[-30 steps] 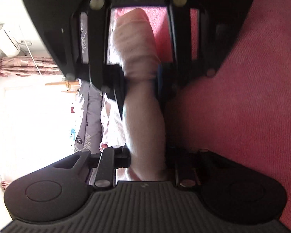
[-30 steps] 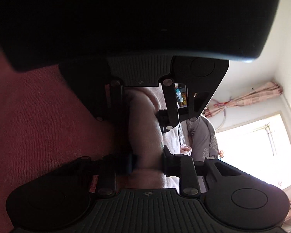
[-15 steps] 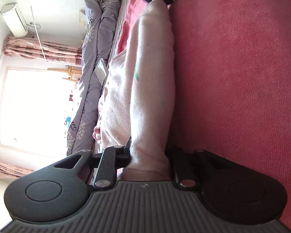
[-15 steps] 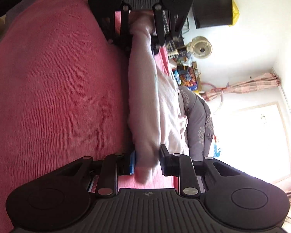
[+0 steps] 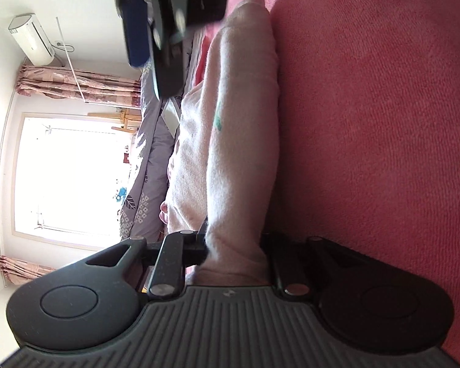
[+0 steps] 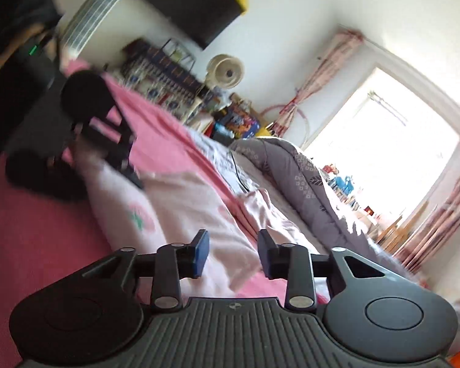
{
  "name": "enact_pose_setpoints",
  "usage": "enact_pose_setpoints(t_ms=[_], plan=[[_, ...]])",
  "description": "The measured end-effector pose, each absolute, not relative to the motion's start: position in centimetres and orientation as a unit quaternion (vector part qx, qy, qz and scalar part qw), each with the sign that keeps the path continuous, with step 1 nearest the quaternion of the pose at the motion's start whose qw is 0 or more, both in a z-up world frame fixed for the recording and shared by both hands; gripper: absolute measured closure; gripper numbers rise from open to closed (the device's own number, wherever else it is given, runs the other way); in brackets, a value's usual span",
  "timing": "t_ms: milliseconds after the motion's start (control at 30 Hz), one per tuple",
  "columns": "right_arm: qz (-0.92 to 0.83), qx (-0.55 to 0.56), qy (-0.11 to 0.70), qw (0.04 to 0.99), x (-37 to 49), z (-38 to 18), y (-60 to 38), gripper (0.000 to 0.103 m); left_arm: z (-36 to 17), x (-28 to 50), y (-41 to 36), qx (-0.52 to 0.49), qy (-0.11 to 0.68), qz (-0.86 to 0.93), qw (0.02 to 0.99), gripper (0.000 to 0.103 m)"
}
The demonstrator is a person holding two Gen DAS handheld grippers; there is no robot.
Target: Fold clothes
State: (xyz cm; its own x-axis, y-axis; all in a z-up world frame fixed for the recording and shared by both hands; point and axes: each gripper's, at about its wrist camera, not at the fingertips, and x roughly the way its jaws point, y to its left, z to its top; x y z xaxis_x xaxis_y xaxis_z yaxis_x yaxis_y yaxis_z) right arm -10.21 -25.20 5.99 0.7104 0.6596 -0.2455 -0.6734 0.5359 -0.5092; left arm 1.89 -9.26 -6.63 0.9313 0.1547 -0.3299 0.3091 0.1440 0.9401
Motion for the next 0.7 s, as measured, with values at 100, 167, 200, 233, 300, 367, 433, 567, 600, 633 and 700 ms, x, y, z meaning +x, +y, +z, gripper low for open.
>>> enact_pose_setpoints(t_ms=[100,167,200,233,300,367,433,567,600,633,700], plan=[[0.362,-0.302,0.058,0.880,-5.7,3.7,-22.8,0.055,-6.9,0.6,-8.6,0.654,0.173,-0.062,0.734,0.087],[0.362,-0.307,0.060,0.878,-5.4,3.8,-22.2,0.055,-6.9,0.3,-8.2,0.652,0.160,-0.060,0.739,0.087],[0.363,-0.309,0.059,0.877,-5.4,3.9,-22.0,0.055,-6.8,-0.2,-7.9,0.650,0.160,-0.064,0.741,0.087],[0.364,-0.310,0.059,0.876,-5.4,4.0,-21.8,0.055,-6.8,0.1,-7.9,0.647,0.161,-0.062,0.743,0.087],[0.369,-0.296,0.070,0.878,-4.9,3.5,-20.9,0.054,-6.7,0.4,-7.8,0.642,0.163,-0.062,0.747,0.087],[0.374,-0.281,0.082,0.880,-4.4,3.0,-20.0,0.049,-6.7,-0.9,-7.6,0.639,0.158,-0.067,0.750,0.087],[0.379,-0.265,0.094,0.882,-4.0,2.5,-19.1,0.043,-6.2,-2.9,-7.0,0.634,0.154,-0.073,0.754,0.087],[0.384,-0.250,0.106,0.882,-3.5,2.1,-19.2,0.037,-5.4,-4.1,-7.0,0.619,0.160,-0.081,0.764,0.087],[0.385,-0.246,0.109,0.883,-3.6,2.0,-19.3,0.037,-5.4,-4.3,-7.0,0.615,0.158,-0.086,0.768,0.087],[0.385,-0.245,0.110,0.883,-3.6,1.9,-19.4,0.036,-5.2,-4.5,-6.6,0.606,0.155,-0.094,0.775,0.087],[0.385,-0.242,0.112,0.884,-3.6,1.8,-19.4,0.035,-4.8,-5.0,-5.6,0.582,0.139,-0.120,0.793,0.087]])
